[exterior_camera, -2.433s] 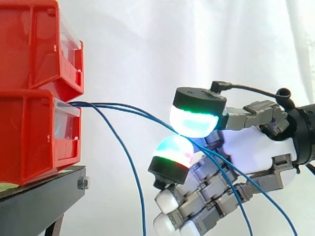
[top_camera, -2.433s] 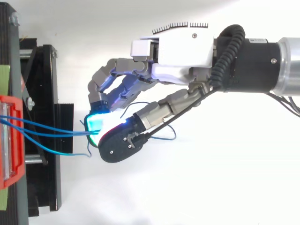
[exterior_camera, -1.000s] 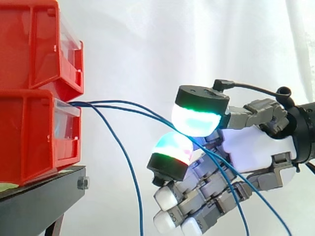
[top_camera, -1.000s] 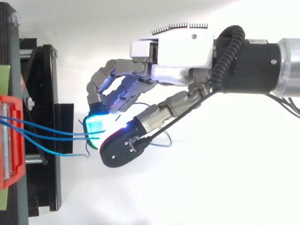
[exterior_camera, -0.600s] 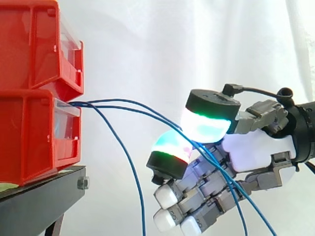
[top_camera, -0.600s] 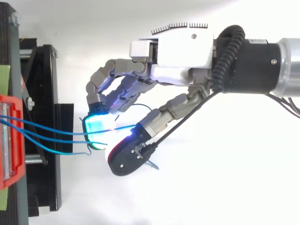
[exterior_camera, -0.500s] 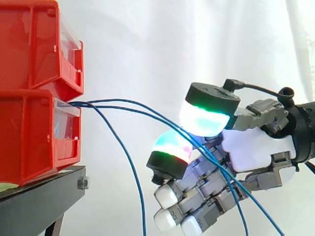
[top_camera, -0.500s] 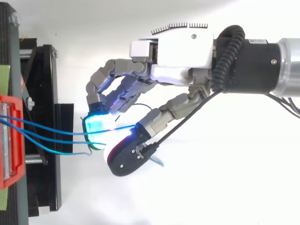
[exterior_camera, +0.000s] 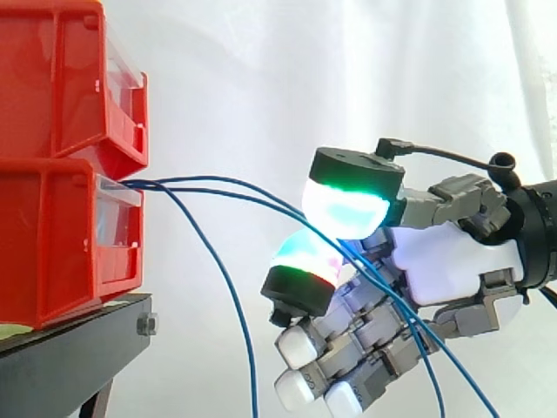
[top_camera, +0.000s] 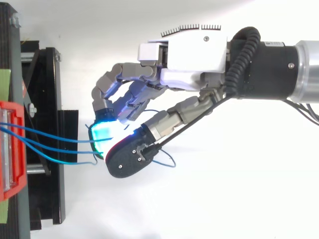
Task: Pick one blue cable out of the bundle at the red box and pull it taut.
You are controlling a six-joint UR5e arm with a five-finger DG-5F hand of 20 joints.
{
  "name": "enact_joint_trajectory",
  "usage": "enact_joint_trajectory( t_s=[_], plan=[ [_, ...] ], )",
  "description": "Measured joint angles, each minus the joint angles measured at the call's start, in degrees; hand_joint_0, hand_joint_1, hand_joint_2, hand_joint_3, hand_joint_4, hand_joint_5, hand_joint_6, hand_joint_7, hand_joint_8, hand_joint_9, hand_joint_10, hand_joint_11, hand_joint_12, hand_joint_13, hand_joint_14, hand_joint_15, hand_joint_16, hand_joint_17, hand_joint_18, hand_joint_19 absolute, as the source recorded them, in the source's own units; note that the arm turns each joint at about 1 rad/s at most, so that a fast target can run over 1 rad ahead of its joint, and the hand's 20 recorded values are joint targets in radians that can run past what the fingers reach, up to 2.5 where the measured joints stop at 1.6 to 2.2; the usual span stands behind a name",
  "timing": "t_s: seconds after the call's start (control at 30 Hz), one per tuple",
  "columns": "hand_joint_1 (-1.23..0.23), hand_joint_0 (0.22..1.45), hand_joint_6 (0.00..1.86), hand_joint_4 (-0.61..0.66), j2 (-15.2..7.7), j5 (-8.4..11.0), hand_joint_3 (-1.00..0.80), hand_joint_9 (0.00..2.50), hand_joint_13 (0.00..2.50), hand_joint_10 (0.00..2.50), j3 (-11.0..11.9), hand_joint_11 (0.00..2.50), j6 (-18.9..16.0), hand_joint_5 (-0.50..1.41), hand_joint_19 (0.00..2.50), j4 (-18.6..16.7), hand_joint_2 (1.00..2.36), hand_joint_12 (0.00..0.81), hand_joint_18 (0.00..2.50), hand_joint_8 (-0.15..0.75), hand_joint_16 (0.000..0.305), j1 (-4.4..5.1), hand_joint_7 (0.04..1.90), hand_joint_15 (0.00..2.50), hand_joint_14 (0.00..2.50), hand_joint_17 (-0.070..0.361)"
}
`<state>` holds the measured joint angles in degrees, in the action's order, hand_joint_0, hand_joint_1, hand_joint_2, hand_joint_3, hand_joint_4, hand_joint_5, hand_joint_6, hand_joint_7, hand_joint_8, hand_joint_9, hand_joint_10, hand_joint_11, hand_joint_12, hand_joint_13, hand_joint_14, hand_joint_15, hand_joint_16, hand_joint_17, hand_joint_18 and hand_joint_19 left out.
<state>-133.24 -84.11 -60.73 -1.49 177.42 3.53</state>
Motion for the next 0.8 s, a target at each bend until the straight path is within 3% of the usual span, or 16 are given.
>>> enact_joint_trajectory(
  t_s=[0.1, 0.33, 0.43, 0.57, 0.7, 0.8],
  plan=[
    [-0.89, 0.73, 0.95, 0.0, 0.0, 0.0, -0.38, 0.74, 0.66, 0.01, 0.0, 0.48, 0.0, -0.16, 0.29, 0.0, 1.01, 0.333, 0.67, 0.373, 0.054, 0.0, 1.04, 0.31, 0.01, 0.121],
    [-0.95, 0.77, 0.95, 0.06, 0.0, 0.0, -0.5, 0.67, 0.63, 0.01, 0.0, 0.46, 0.0, -0.17, 0.25, 0.1, 1.0, 0.327, 0.68, 0.353, 0.054, -0.01, 0.99, 0.3, 0.01, 0.121],
    [-0.99, 0.74, 0.95, 0.08, 0.0, 0.0, -0.5, 0.63, 0.61, 0.01, 0.0, 0.45, 0.0, -0.19, 0.24, 0.0, 1.0, 0.325, 0.68, 0.343, 0.054, -0.01, 0.95, 0.31, 0.01, 0.121],
    [-1.03, 0.58, 0.95, 0.12, 0.0, 0.0, -0.5, 0.59, 0.61, 0.01, 0.0, 0.45, 0.0, -0.2, 0.26, 0.0, 1.0, 0.325, 0.66, 0.345, 0.056, -0.01, 0.92, 0.34, 0.01, 0.126],
    [-0.95, 0.49, 0.94, 0.14, 0.0, 0.0, -0.5, 0.62, 0.61, 0.01, 0.0, 0.46, 0.0, -0.2, 0.29, 0.0, 1.0, 0.327, 0.68, 0.371, 0.06, -0.01, 0.88, 0.35, 0.01, 0.135],
    [-0.78, 0.47, 0.93, 0.15, 0.0, 0.0, -0.5, 0.67, 0.62, 0.01, 0.0, 0.45, 0.0, -0.17, 0.32, 0.1, 1.0, 0.33, 0.68, 0.401, 0.062, 0.0, 0.9, 0.34, 0.01, 0.141]
  ],
)
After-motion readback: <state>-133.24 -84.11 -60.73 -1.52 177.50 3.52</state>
